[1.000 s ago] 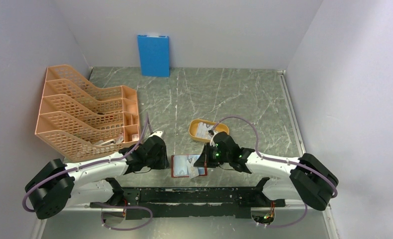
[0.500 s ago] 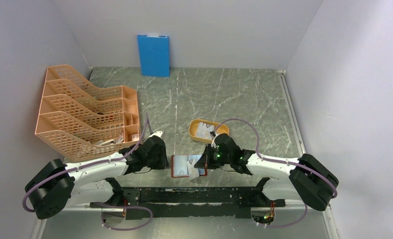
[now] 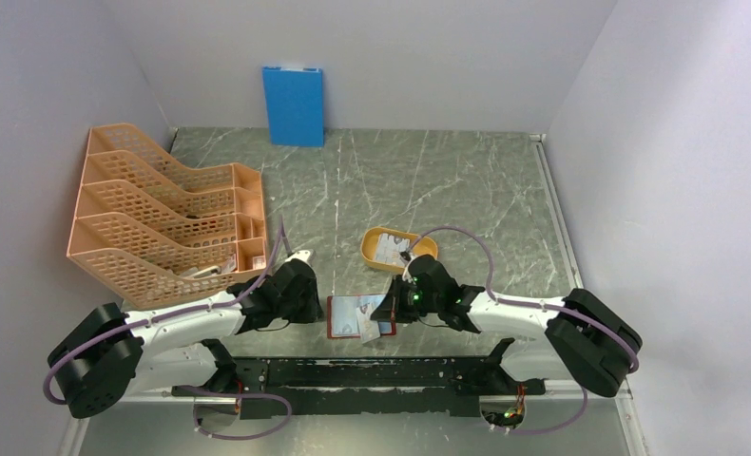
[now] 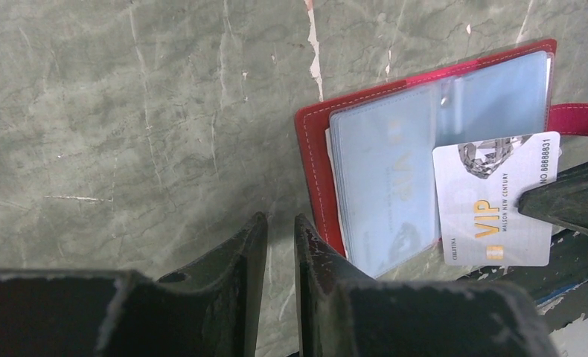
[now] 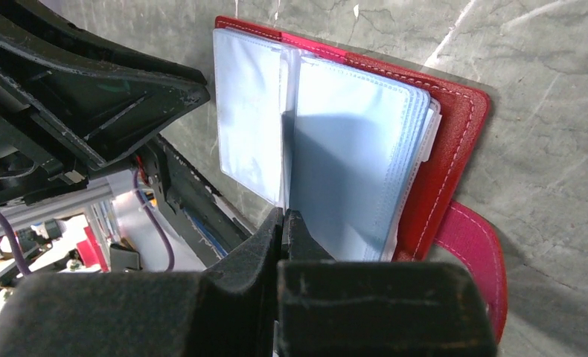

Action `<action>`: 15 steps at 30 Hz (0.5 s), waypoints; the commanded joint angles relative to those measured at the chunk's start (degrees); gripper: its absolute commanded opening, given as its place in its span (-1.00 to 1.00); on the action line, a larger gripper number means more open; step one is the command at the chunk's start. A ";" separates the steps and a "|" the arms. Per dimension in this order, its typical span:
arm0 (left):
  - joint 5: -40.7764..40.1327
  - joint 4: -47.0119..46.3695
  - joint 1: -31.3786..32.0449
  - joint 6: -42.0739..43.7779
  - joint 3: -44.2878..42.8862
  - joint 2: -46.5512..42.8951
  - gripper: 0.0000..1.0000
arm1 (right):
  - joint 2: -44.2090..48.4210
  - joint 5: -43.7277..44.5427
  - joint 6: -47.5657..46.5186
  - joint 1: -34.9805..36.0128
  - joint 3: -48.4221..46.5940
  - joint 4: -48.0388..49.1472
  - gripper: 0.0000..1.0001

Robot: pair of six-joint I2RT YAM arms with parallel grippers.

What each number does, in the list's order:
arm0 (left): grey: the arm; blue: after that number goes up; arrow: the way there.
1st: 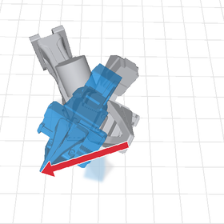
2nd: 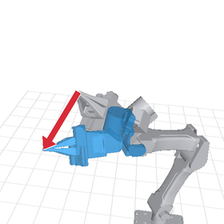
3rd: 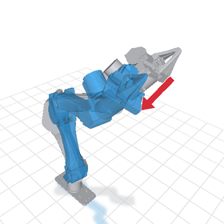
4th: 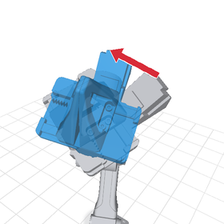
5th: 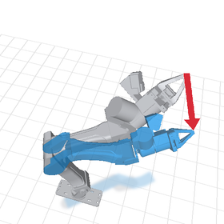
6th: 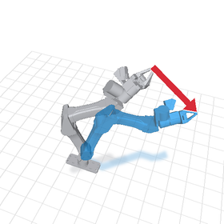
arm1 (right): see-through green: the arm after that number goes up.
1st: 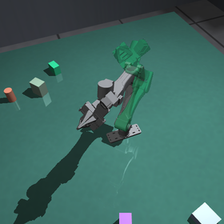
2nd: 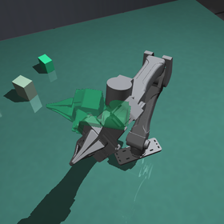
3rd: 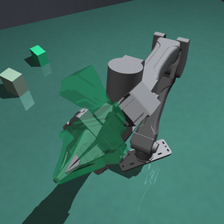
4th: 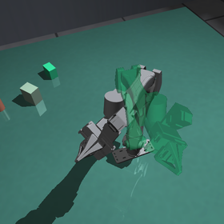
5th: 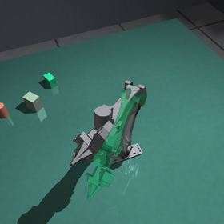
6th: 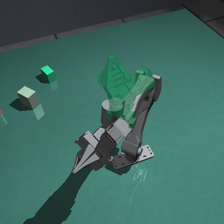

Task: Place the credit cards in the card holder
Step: Insert the credit card into the card holder.

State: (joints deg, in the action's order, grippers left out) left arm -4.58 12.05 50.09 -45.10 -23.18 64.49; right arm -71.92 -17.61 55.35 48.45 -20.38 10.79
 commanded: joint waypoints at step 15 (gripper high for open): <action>2.73 -1.42 0.16 -0.23 1.34 2.04 -0.54 | -4.01 2.26 1.15 -0.28 0.56 6.73 -1.00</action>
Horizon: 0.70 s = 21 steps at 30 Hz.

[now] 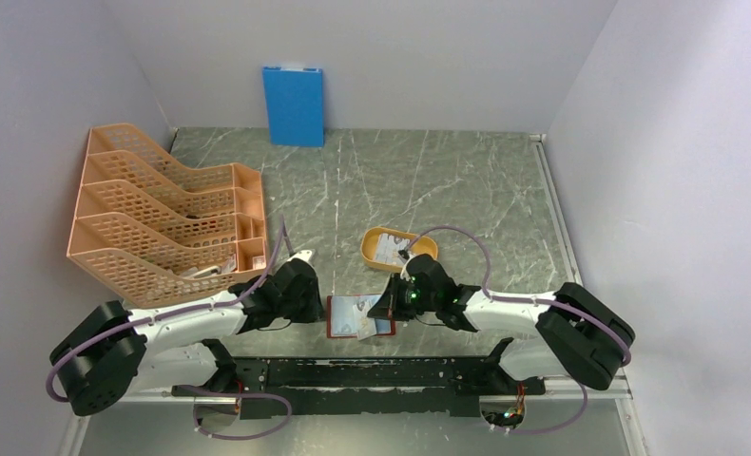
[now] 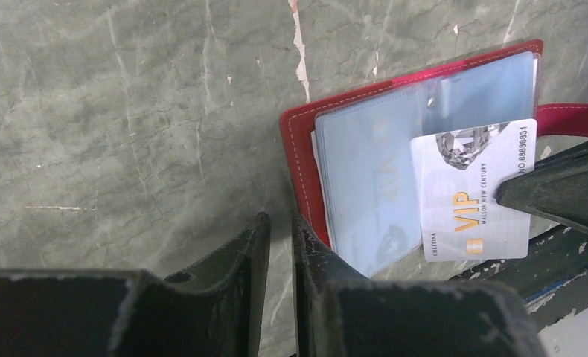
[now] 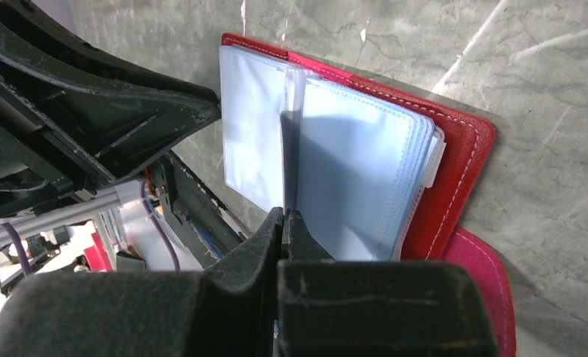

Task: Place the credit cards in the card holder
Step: Insert the credit card into the card holder.

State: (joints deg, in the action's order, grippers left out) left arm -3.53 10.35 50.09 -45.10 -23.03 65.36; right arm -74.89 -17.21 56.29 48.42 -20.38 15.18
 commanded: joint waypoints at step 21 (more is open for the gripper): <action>3.00 -1.81 0.23 -0.73 2.15 1.87 -0.59 | -2.58 5.06 1.43 -0.21 0.52 4.19 -1.00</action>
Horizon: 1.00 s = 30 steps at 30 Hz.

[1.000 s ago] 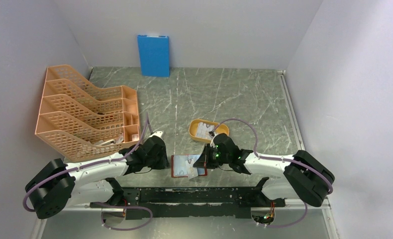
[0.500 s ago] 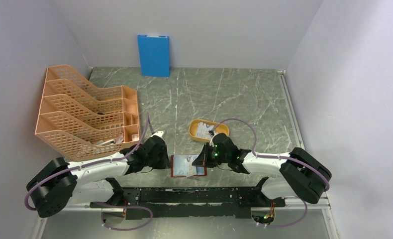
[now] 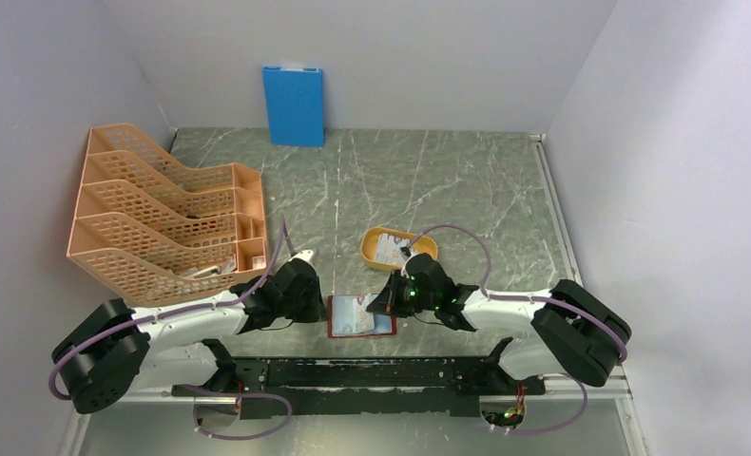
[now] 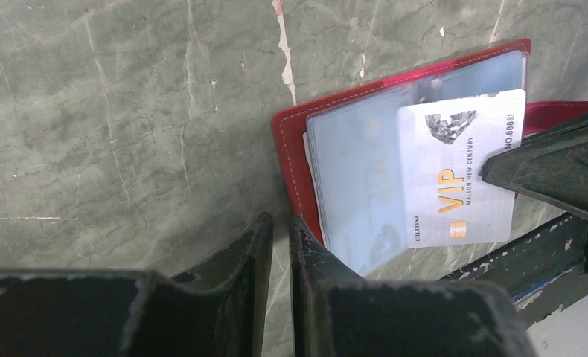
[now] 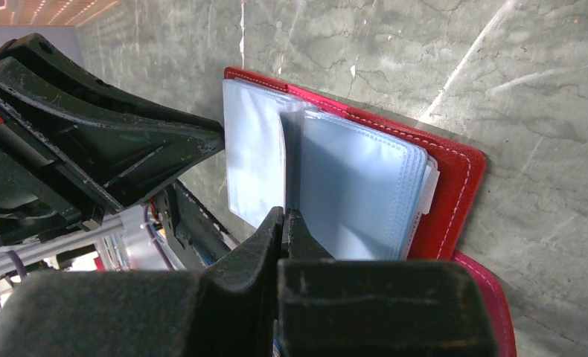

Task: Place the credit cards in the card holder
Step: Insert the credit card into the card holder.

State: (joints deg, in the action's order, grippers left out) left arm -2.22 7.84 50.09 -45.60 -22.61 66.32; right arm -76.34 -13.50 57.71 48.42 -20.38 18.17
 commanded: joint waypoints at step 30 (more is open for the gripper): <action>3.35 -2.47 0.28 -2.41 3.57 1.36 -0.67 | -9.90 0.03 4.04 2.33 0.63 6.13 -1.00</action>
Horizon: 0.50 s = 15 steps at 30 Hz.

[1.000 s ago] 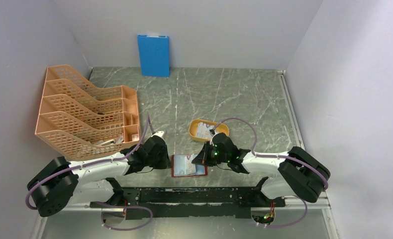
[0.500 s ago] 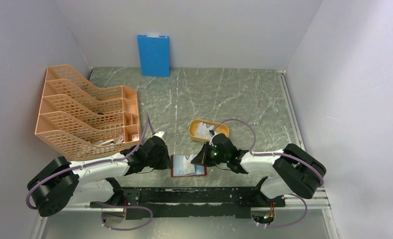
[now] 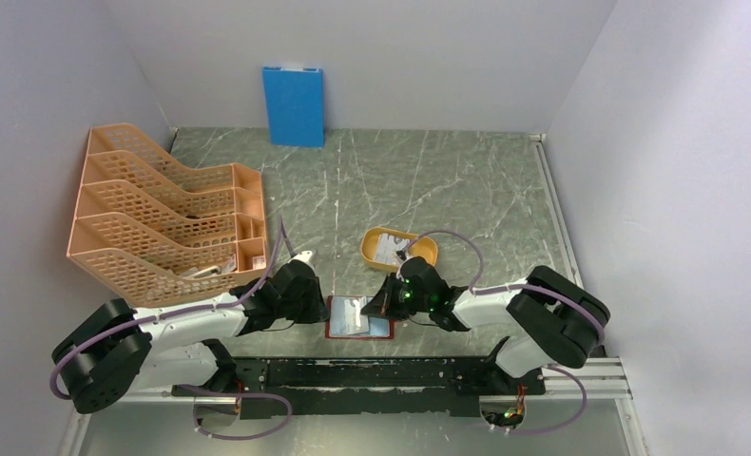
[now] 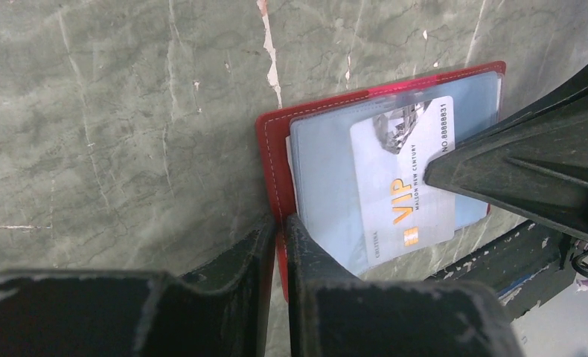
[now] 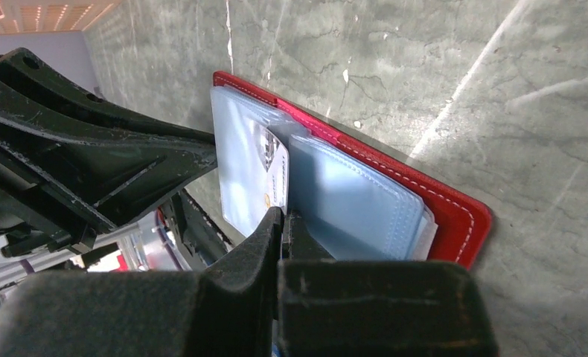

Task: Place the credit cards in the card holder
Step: Insert the credit card into the card holder.

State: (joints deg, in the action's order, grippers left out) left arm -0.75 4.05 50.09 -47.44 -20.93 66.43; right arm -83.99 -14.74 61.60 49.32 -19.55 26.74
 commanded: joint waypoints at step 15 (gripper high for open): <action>1.76 1.34 0.38 -2.14 3.46 -1.20 -0.72 | 0.38 9.30 8.44 3.10 3.87 -0.16 -1.00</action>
State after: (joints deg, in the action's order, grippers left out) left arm -0.69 3.11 50.09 -48.97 -19.75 65.41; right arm -83.02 -9.93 69.06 51.70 -17.10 29.54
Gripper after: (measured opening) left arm 0.144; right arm 0.009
